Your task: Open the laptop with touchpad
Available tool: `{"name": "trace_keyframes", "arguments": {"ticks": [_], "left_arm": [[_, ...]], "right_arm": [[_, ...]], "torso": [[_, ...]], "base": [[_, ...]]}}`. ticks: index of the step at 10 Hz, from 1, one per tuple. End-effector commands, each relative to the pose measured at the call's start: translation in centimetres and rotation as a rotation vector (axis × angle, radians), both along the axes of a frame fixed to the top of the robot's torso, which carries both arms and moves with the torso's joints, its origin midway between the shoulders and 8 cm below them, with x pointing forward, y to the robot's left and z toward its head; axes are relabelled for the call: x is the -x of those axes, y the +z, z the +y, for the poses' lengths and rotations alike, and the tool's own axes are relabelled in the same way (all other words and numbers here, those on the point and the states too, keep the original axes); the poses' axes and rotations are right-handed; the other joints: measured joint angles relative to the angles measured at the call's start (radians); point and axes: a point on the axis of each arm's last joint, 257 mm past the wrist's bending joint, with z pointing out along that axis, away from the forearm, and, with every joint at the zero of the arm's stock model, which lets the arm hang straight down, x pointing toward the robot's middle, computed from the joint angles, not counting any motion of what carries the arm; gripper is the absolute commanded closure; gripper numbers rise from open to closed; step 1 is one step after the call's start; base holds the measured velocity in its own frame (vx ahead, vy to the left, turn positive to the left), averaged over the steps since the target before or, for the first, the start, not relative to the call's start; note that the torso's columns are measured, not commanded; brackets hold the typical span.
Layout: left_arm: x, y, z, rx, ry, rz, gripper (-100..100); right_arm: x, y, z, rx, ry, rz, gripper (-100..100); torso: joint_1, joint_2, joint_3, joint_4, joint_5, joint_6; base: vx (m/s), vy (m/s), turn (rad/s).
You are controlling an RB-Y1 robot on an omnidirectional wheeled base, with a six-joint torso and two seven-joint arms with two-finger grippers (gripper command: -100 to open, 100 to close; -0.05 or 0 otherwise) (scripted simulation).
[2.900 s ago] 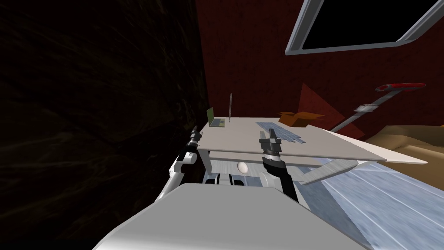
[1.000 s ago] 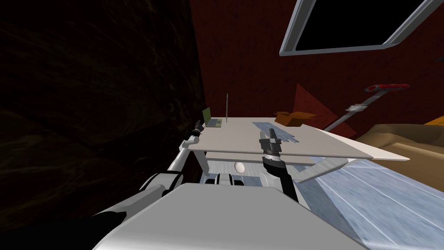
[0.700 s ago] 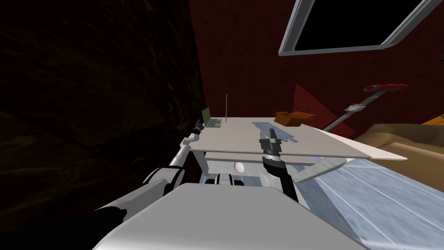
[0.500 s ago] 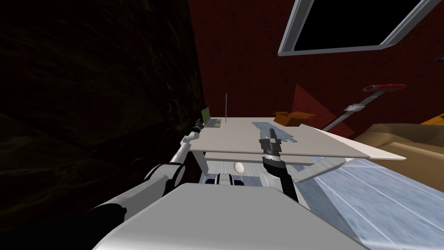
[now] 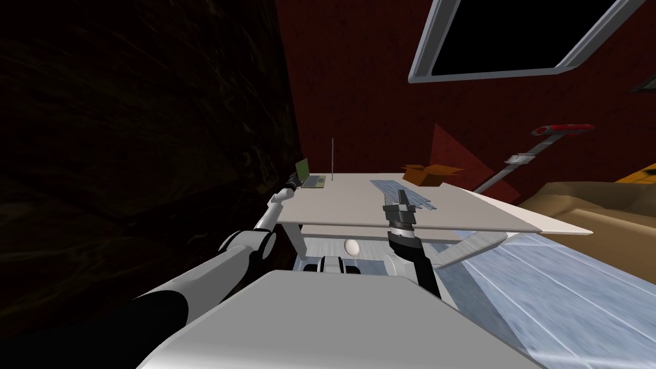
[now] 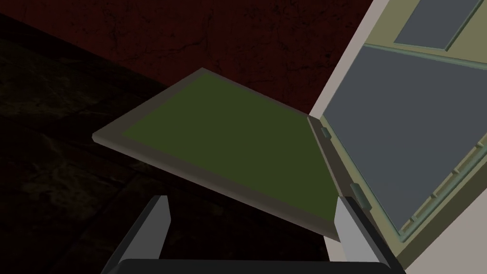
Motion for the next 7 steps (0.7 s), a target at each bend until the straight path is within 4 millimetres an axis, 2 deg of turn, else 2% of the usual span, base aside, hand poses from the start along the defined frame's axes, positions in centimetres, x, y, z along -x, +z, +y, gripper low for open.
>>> {"name": "trace_keyframes", "arguments": {"ticks": [1,2,3,4,5,7], "left_arm": [[-1.0,0.7,0.3,0.021,-0.001,0.019,-100],[-1.6,1.7,0.6,0.036,-0.003,0.027,-100],[-1.7,1.4,0.7,0.038,-0.001,0.033,-100],[-2.2,2.8,0.9,0.051,-0.004,0.032,-100],[-2.3,2.2,1.1,0.054,-0.001,0.044,-100],[-3.2,4.2,2.0,0.080,0.000,0.054,-100]], "right_arm": [[0.0,0.0,0.0,0.000,0.000,0.000,0],[0.0,0.0,0.0,0.000,0.000,0.000,0],[0.0,0.0,0.0,0.000,0.000,0.000,0],[0.0,0.0,0.0,0.000,0.000,0.000,0],[0.0,0.0,0.0,0.000,0.000,0.000,0],[0.0,0.0,0.0,0.000,0.000,0.000,0]], "torso": [[0.000,0.000,0.000,0.000,0.000,0.000],[0.000,0.000,0.000,0.000,0.000,0.000],[-0.001,0.000,0.000,0.000,0.000,0.000],[-0.001,0.000,0.000,0.000,0.000,0.000],[-0.001,0.000,0.000,0.000,0.000,0.000],[-0.001,0.000,0.000,0.000,0.000,0.000]], "base": [[0.000,-0.018,-0.005],[0.002,-0.021,-0.011],[0.004,-0.018,-0.004],[-0.001,-0.021,-0.010],[0.000,-0.017,-0.005],[0.005,-0.024,-0.011]]}}
